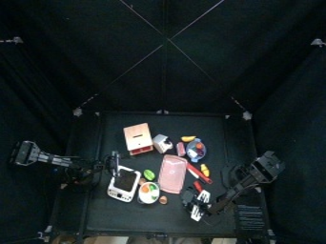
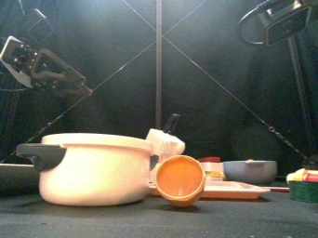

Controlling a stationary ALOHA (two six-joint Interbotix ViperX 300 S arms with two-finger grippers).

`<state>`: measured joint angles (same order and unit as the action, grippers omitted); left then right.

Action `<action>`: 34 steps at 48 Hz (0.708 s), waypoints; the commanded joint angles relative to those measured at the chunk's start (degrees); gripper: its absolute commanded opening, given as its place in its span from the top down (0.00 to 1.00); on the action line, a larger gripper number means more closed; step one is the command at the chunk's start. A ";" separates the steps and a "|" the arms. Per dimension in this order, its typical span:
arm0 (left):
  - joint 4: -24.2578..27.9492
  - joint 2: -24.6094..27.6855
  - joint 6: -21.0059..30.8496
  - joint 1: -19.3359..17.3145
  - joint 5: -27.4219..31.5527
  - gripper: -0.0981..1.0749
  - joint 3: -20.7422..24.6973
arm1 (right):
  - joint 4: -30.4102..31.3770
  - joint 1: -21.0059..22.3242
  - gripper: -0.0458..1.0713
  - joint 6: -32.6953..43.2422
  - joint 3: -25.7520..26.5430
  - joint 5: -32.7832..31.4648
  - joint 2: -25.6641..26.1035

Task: Place pot lid on pot

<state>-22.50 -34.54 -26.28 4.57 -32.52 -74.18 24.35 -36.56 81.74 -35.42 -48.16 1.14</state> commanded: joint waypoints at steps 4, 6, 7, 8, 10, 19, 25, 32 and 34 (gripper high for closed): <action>0.09 -0.26 -0.09 0.09 -0.18 0.07 0.97 | 2.02 2.64 0.39 0.09 2.81 -0.09 2.46; 0.18 -0.44 0.00 0.00 -0.18 0.07 0.88 | 2.99 3.34 0.39 -0.09 3.60 -0.09 2.46; 0.18 -0.53 0.00 0.00 -0.18 0.07 0.88 | 3.52 3.69 0.39 -0.26 4.04 -0.09 2.46; 0.18 -0.70 0.00 0.00 -0.26 0.07 0.88 | 4.31 4.13 0.39 -0.26 4.75 -0.09 2.46; 0.09 -0.97 0.09 0.00 -0.18 0.07 0.70 | 5.27 4.92 0.39 -0.26 5.62 -0.09 2.37; 0.00 -2.72 0.18 0.00 -0.18 0.07 -0.53 | 7.21 9.40 0.39 -0.26 9.93 0.26 1.23; -0.35 -3.78 0.26 0.00 -0.26 0.07 -1.49 | 7.56 12.57 0.39 -0.35 13.80 0.62 -1.32; -1.05 -4.48 0.26 -0.09 -0.18 0.07 -2.37 | 7.82 15.38 0.39 -0.62 19.16 2.11 -5.27; -1.14 -4.66 0.26 -0.26 -0.18 0.07 -2.64 | 8.00 16.00 0.39 -0.70 20.83 2.29 -6.42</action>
<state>-23.47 -38.94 -25.93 4.57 -32.52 -77.08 31.82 -21.97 81.21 -19.07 -46.67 -4.66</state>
